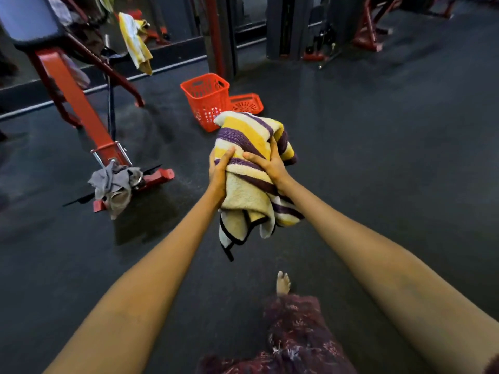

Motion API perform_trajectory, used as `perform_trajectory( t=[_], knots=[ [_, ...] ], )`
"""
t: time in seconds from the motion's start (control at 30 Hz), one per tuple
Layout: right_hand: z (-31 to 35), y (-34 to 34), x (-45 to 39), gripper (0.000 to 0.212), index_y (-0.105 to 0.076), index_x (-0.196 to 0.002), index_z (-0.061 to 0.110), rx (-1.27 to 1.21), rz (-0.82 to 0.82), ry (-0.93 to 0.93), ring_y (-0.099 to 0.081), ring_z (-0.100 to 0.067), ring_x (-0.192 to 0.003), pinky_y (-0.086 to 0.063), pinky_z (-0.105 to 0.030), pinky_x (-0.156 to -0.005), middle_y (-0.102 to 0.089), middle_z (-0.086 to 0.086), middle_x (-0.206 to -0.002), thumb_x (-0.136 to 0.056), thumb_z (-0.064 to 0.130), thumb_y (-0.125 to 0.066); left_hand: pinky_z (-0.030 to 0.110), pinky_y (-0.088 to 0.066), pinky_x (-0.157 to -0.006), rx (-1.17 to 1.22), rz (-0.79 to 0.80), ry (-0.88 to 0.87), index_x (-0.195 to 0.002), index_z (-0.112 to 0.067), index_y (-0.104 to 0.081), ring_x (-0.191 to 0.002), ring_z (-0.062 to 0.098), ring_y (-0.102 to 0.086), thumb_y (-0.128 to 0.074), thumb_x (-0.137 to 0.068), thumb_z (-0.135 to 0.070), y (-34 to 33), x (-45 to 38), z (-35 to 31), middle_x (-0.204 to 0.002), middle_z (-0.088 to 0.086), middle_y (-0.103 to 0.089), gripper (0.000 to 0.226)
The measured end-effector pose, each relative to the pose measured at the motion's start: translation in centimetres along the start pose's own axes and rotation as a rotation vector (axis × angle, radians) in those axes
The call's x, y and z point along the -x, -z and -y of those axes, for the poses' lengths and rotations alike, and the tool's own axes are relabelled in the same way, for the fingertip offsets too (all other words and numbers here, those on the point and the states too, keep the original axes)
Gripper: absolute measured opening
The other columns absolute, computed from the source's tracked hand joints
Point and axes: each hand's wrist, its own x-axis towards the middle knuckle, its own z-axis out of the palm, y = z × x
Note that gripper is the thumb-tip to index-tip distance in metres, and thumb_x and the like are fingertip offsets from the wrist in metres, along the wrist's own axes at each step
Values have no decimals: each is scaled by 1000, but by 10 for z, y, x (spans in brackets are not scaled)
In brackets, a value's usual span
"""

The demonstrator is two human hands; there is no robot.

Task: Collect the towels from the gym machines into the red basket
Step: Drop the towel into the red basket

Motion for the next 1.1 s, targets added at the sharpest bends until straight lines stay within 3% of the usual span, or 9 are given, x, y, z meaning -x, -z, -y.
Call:
perform_trajectory(
  t=[0.17, 0.23, 0.37, 0.53, 0.67, 0.8, 0.9, 1.1],
  knots=[
    [9, 21, -129, 106, -21, -146, 34, 0, 107, 4, -49, -20, -127, -38, -45, -110, -49, 7, -134, -59, 51, -79, 29, -51, -86, 33, -102, -8, -141, -16, -40, -118, 24, -57, -67, -64, -49, -37, -111, -4, -135, 11, -55, 88],
    [17, 25, -181, 109, -22, -145, 35, 11, 130, 6, -50, -19, -126, -39, -45, -109, -50, 6, -135, -54, 56, -79, 25, -51, -81, 48, -156, -21, -139, -13, -43, -113, 22, -59, -67, -64, -49, -51, -154, -10, -132, 11, -57, 87],
    [38, 25, -273, 108, -26, -143, 33, -8, 192, 0, -53, -19, -123, -42, -43, -107, -53, 2, -135, -52, 53, -80, 29, -51, -91, 1, -224, -51, -135, -9, -48, -117, 26, -59, -68, -58, -56, -65, -244, -22, -129, 13, -59, 92],
    [40, 6, -400, 115, -24, -144, 39, -48, 237, -51, -53, -20, -123, -44, -45, -105, -51, 2, -138, -47, 58, -84, 34, -50, -96, 19, -288, -54, -135, -13, -46, -116, 23, -59, -68, -68, -49, -67, -362, -36, -130, 10, -58, 79],
    [45, -5, -498, 101, -24, -145, 31, -93, 266, -37, -54, -21, -122, -44, -44, -105, -51, -2, -137, -62, 44, -80, 24, -49, -82, -8, -331, -53, -138, -16, -43, -111, 18, -56, -63, -85, -37, -70, -459, -42, -133, 6, -55, 60],
    [55, -21, -599, 81, -24, -146, 27, -123, 308, -62, -53, -21, -121, -45, -37, -102, -51, -4, -135, -81, 25, -72, 30, -47, -91, -6, -357, -52, -137, -18, -43, -113, 20, -55, -64, -84, -37, -67, -558, -58, -134, 8, -55, 60],
    [68, -33, -674, 80, -24, -146, 27, -130, 320, -80, -53, -21, -121, -45, -36, -100, -51, -4, -134, -81, 23, -71, 22, -48, -78, 8, -358, -69, -138, -15, -43, -112, 20, -56, -63, -85, -35, -68, -633, -72, -133, 9, -55, 60],
    [87, -53, -794, 75, -26, -143, 22, -113, 328, -111, -53, -17, -115, -45, -31, -95, -51, -3, -132, -83, 20, -70, 22, -47, -77, 6, -421, -10, -138, -17, -43, -108, 17, -56, -60, -89, -33, -71, -751, -92, -130, 6, -56, 54]
  ],
)
